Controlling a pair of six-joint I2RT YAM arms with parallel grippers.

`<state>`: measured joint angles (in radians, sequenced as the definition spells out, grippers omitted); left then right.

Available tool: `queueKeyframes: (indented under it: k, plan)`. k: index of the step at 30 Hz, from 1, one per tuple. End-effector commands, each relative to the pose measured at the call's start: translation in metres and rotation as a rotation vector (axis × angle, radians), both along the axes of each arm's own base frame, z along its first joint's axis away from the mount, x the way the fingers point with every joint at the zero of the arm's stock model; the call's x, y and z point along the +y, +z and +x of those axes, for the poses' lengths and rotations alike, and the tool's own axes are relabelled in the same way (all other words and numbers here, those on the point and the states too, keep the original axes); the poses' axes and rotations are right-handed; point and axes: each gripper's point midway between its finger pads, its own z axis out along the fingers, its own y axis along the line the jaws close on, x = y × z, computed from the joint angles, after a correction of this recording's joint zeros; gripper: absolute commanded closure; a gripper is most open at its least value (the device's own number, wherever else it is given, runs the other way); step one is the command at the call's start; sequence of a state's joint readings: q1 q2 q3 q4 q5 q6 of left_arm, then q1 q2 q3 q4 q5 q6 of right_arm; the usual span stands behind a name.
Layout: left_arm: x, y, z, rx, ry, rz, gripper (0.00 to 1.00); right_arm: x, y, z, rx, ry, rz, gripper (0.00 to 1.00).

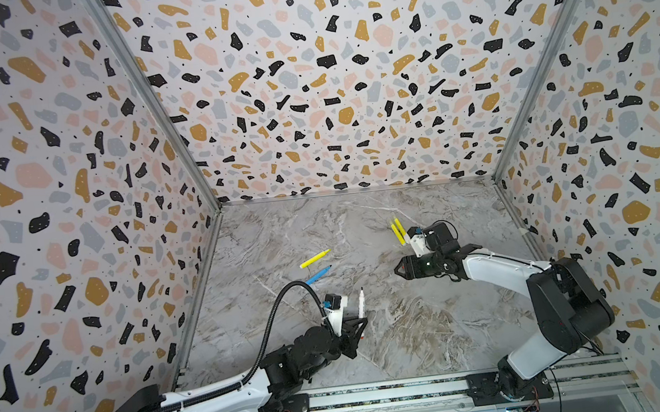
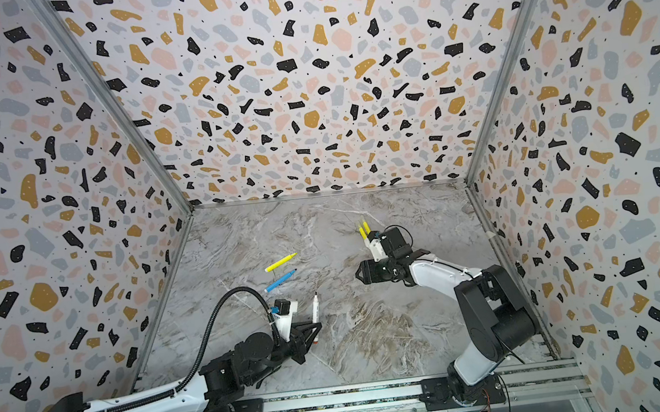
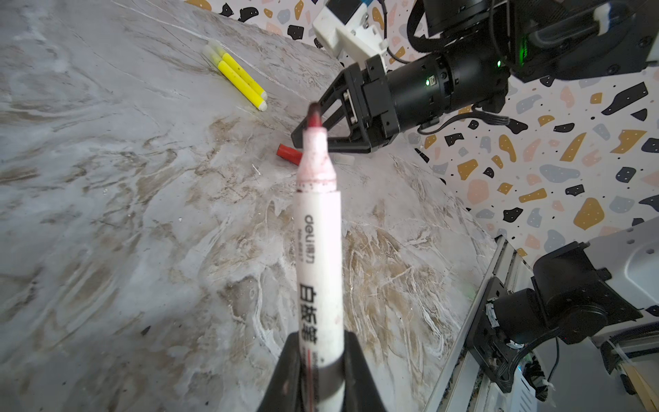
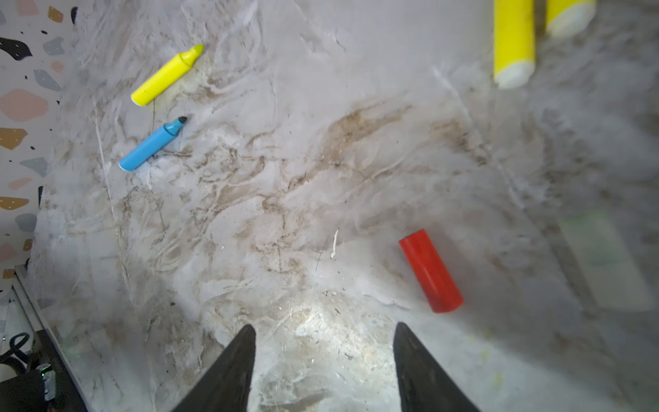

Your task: Insert the pens into the pen caps

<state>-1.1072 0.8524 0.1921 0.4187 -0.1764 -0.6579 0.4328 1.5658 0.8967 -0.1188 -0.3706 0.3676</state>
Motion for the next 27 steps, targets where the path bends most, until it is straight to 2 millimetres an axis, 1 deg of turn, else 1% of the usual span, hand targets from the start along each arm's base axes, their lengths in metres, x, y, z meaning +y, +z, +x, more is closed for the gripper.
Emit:
queueKeyframes:
  k: [1, 4, 11, 13, 16, 27]
  plan:
    - [-0.002, 0.019, 0.005, -0.041, 0.015, -0.035, 1.0, -0.005, 0.026, 0.015, -0.068, -0.017, -0.035, 0.38]
    - [-0.003, 0.021, 0.005, -0.042, 0.015, -0.036, 1.0, -0.008, 0.02, 0.021, -0.058, -0.019, -0.069, 0.38]
    - [-0.001, 0.021, 0.004, -0.041, 0.014, -0.031, 1.0, -0.018, -0.014, 0.03, -0.016, -0.015, -0.121, 0.37]
    - [-0.001, 0.022, 0.004, -0.042, 0.015, -0.031, 1.0, -0.021, -0.02, 0.032, -0.007, -0.007, -0.123, 0.38]
    - [0.001, 0.023, 0.004, -0.046, 0.018, -0.033, 1.0, -0.026, -0.024, 0.035, -0.006, -0.007, -0.129, 0.38]
    - [0.005, 0.023, 0.004, -0.044, 0.028, -0.04, 1.0, -0.023, -0.037, 0.036, 0.001, 0.019, -0.132, 0.38]
